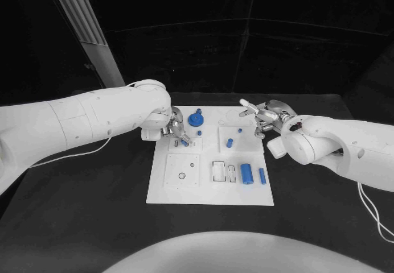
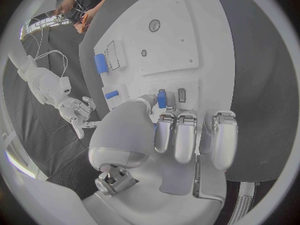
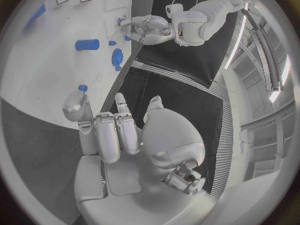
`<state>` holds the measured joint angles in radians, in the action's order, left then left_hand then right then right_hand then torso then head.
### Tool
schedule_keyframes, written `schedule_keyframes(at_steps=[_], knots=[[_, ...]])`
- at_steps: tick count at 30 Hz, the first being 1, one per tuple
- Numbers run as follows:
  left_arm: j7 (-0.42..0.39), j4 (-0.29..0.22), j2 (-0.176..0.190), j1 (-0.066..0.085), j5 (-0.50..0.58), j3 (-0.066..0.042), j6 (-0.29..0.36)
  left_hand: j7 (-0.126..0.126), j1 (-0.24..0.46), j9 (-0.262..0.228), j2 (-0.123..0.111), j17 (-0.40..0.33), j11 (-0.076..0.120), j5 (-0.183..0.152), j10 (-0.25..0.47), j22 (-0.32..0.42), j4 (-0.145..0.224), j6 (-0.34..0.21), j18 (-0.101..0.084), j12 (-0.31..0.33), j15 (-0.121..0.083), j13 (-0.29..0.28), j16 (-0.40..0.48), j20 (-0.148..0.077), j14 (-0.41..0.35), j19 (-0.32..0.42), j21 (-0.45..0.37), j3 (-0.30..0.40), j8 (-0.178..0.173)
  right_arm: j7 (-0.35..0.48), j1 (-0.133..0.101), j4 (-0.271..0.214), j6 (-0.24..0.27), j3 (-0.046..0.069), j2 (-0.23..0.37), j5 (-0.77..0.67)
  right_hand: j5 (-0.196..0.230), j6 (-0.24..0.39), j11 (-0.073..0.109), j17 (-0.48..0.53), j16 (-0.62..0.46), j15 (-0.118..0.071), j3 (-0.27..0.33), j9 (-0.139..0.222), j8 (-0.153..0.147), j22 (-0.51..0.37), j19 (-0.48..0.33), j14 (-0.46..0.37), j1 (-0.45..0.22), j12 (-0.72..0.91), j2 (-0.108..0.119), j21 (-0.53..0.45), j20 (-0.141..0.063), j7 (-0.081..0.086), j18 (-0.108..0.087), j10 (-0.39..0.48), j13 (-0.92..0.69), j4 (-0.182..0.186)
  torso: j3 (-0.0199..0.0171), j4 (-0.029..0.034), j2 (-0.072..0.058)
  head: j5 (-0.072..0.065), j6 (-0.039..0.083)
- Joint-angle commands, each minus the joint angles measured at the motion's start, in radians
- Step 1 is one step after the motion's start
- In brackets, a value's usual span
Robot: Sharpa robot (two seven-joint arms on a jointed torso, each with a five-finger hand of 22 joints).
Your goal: Assemble the parts on the task board
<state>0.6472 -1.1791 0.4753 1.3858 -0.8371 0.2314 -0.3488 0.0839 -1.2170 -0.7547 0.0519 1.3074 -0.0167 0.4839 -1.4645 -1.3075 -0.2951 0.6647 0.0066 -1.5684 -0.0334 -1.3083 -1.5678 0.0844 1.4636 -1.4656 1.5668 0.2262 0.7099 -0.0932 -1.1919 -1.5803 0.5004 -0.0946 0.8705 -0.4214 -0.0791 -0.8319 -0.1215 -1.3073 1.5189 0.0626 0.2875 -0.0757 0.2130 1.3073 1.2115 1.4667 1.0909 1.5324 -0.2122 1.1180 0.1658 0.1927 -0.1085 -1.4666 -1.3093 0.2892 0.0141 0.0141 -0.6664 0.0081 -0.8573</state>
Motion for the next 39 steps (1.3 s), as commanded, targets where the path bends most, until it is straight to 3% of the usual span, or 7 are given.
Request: schedule_keyframes(at_steps=[1, 33, 35, 37, 39], knots=[[-0.003, 0.002, 0.001, -0.003, -0.009, 0.002, -0.029, 0.003, 0.012, 0.002, -0.003, 0.263, -0.008, -0.004, -0.106, -0.263, 0.002, -0.003, -0.007, -0.002, 0.008, -0.262, -0.003, 0.006, 0.107, -0.105, 0.004, -0.008, -0.007, 0.005, -0.001, -0.003, -0.005, 0.001, -0.001, -0.003, -0.003, 0.003, 0.006, -0.186, 0.002, -0.007, 0.008, 0.002, 0.005, 0.09, -0.002, 0.039, 0.001, 0.002, -0.007, -0.004, -0.001, -0.002, -0.007, -0.053, -0.213, 0.001, 0.0001, 0.0001, 0.0, -0.001, -0.001], [-0.01, 0.005, -0.008, -0.005, -0.007, 0.002, -0.044, 0.007, 0.039, 0.006, -0.013, 0.263, -0.012, -0.023, -0.106, -0.263, 0.002, -0.004, -0.007, -0.002, 0.013, -0.262, -0.003, 0.011, 0.107, -0.105, 0.004, -0.04, -0.016, 0.005, -0.001, -0.005, -0.003, 0.001, 0.0, -0.003, -0.003, 0.004, 0.006, -0.186, 0.002, -0.007, 0.009, 0.002, 0.005, 0.09, -0.001, 0.039, 0.002, 0.002, -0.008, -0.003, -0.001, -0.002, -0.007, -0.053, -0.213, 0.001, 0.0001, 0.0006, 0.0, -0.004, -0.006], [-0.005, 0.006, -0.008, -0.005, -0.006, 0.002, -0.045, 0.009, 0.052, 0.009, -0.012, 0.263, -0.013, -0.041, -0.106, -0.263, 0.002, -0.006, -0.007, -0.002, 0.016, -0.262, -0.003, 0.013, 0.107, -0.105, 0.004, -0.052, -0.02, 0.005, -0.001, -0.005, -0.003, 0.001, 0.0, -0.003, -0.003, 0.004, 0.006, -0.187, 0.003, -0.007, 0.009, 0.002, 0.005, 0.091, 0.0, 0.04, 0.002, 0.003, -0.008, -0.003, -0.001, -0.002, -0.007, -0.054, -0.214, 0.001, -0.0003, 0.0002, 0.0, -0.004, -0.006], [0.0, 0.007, -0.007, -0.006, -0.005, 0.002, -0.045, 0.011, 0.069, 0.012, -0.009, 0.263, -0.015, -0.09, -0.106, -0.263, 0.002, -0.007, -0.007, -0.002, 0.018, -0.262, -0.003, 0.015, 0.107, -0.105, 0.004, -0.07, -0.025, 0.005, -0.001, -0.005, -0.004, 0.001, 0.0, -0.003, -0.003, 0.004, 0.006, -0.188, 0.003, -0.007, 0.009, 0.002, 0.005, 0.092, 0.002, 0.041, 0.002, 0.003, -0.008, 0.0, -0.001, -0.002, -0.006, -0.054, -0.214, 0.001, -0.0001, 0.0006, 0.0, -0.004, -0.006], [0.005, 0.007, -0.008, -0.006, -0.004, 0.002, -0.044, 0.012, 0.074, 0.014, -0.01, 0.263, -0.017, -0.111, -0.106, -0.263, 0.003, -0.008, -0.007, -0.002, 0.02, -0.262, -0.003, 0.017, 0.107, -0.105, 0.004, -0.082, -0.028, 0.005, -0.001, -0.005, -0.004, 0.001, 0.0, -0.003, -0.003, 0.004, 0.006, -0.188, 0.003, -0.007, 0.009, 0.002, 0.005, 0.092, 0.002, 0.041, 0.002, 0.003, -0.008, 0.0, -0.001, -0.002, -0.006, -0.054, -0.214, 0.001, 0.0002, 0.001, 0.001, -0.004, -0.006]])
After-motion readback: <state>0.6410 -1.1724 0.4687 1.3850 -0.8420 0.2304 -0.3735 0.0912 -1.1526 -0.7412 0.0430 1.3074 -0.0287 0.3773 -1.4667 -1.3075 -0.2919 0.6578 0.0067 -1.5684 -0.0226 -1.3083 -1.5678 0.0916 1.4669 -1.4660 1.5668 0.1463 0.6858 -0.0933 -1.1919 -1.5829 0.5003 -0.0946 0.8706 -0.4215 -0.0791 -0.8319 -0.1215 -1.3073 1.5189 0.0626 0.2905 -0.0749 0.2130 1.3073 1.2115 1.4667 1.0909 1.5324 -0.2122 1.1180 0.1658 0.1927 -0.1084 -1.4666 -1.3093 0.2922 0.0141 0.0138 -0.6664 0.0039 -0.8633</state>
